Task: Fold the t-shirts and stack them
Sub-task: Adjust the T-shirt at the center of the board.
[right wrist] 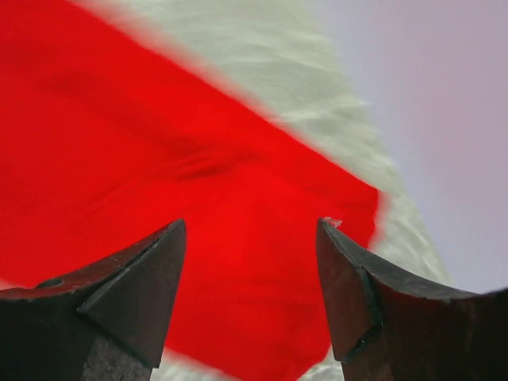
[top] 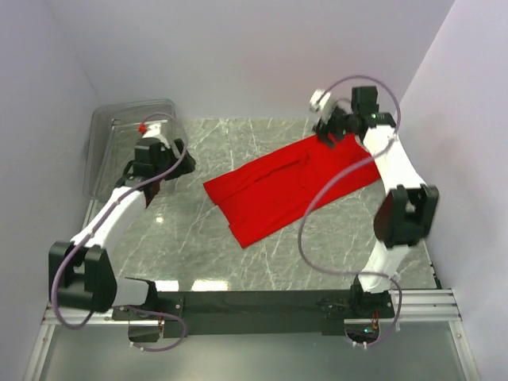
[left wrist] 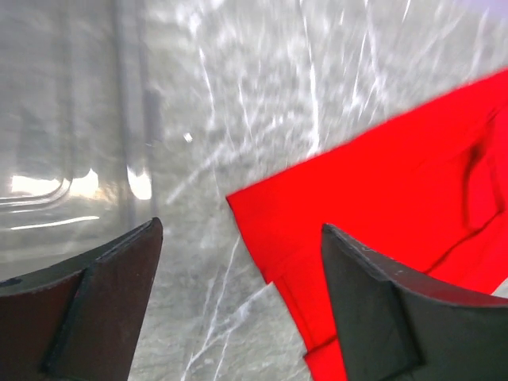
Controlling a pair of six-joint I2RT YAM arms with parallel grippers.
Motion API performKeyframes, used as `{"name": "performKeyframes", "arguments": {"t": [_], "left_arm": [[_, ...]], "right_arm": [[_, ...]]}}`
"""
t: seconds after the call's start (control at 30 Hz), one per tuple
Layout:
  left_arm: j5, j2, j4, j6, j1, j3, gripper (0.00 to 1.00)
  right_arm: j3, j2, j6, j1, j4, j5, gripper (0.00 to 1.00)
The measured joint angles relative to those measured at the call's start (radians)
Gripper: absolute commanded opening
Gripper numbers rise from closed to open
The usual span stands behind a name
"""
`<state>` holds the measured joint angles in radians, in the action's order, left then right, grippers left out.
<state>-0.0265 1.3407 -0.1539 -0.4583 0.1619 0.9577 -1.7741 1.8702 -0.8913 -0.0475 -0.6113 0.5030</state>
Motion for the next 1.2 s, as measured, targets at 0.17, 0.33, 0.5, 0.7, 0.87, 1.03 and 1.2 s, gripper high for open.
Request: {"name": "performKeyframes", "arguments": {"t": [0.17, 0.33, 0.5, 0.7, 0.87, 1.03, 1.2], "left_arm": [[-0.011, -0.122, 0.036, -0.008, -0.06, -0.072, 0.87], [-0.03, -0.225, 0.01, -0.006, -0.092, -0.153, 0.88], [-0.056, -0.338, -0.024, -0.007, -0.114, -0.209, 0.87], [-0.075, -0.439, -0.062, -0.01, -0.116, -0.257, 0.87], [-0.082, -0.513, -0.11, -0.027, -0.117, -0.279, 0.87], [-0.082, -0.569, -0.152, -0.037, -0.117, -0.283, 0.88], [-0.081, -0.618, -0.182, -0.045, -0.117, -0.286, 0.88]], "right_arm": [[0.404, -0.293, -0.272, -0.189, -0.161, 0.143, 0.73], [0.731, -0.384, -0.272, -0.498, -0.127, 0.109, 0.72], [0.83, -0.391, -0.196, -0.697, -0.03, 0.012, 0.7], [0.832, -0.363, -0.107, -0.844, 0.147, -0.088, 0.69], [0.81, -0.248, -0.058, -0.929, 0.232, -0.155, 0.66], [0.799, -0.171, -0.043, -0.938, 0.259, -0.2, 0.65], [0.782, -0.149, -0.023, -0.947, 0.28, -0.231, 0.61]]}}
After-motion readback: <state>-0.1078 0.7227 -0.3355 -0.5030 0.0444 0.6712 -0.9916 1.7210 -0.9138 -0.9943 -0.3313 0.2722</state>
